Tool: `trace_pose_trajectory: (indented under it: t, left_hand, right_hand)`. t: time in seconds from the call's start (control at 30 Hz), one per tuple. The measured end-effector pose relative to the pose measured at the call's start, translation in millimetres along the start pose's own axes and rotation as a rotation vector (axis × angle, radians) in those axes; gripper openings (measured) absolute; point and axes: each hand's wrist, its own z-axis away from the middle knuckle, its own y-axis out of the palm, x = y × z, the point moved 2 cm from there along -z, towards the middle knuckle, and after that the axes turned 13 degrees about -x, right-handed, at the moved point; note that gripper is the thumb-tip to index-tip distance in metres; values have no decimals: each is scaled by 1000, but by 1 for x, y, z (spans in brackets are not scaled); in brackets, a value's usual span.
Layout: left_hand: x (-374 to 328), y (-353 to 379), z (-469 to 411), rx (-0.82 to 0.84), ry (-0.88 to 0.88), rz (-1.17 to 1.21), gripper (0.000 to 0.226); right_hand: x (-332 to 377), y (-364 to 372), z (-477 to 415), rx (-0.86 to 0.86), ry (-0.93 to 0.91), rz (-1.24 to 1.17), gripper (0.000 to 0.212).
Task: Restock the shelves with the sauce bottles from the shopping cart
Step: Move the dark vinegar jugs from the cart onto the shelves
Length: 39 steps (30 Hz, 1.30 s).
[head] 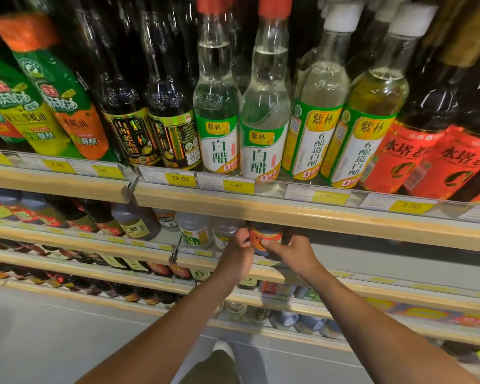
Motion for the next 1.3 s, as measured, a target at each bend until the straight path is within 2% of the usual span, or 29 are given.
trace_pose_trajectory:
  t: [0.1, 0.17, 0.2, 0.3, 0.4, 0.6, 0.7, 0.87, 1.0, 1.3]
  left_hand:
    - [9, 0, -5, -2, 18, -80, 35]
    - [19, 0, -5, 19, 59, -141, 31]
    - [28, 1, -8, 33, 68, -151, 41]
    - [40, -6, -6, 27, 66, -190, 55]
    - [27, -13, 7, 11, 85, -232, 45]
    - [8, -21, 21, 5, 69, -257, 44]
    - [5, -25, 28, -12, 94, -246, 43]
    - [7, -31, 50, -27, 158, -263, 47]
    - [17, -34, 73, -42, 203, -269, 46]
    - [50, -54, 119, -113, 97, -283, 43]
  right_hand:
    - [-3, 7, 2, -50, -41, 0, 24]
    - [-8, 10, 3, -55, -50, -11, 21]
    - [-8, 11, 4, -47, -53, -20, 19]
    - [-6, 12, 6, -27, -88, -30, 33]
    - [-4, 11, 7, -29, -134, -23, 49]
    - [0, -2, 12, 23, -153, 17, 45]
    - [-1, -17, 21, -2, -181, -5, 52]
    - [-10, -46, 46, -20, -147, 121, 86]
    - [-11, -67, 75, 7, -198, 74, 86]
    - [-15, -52, 129, 69, -244, 6, 75]
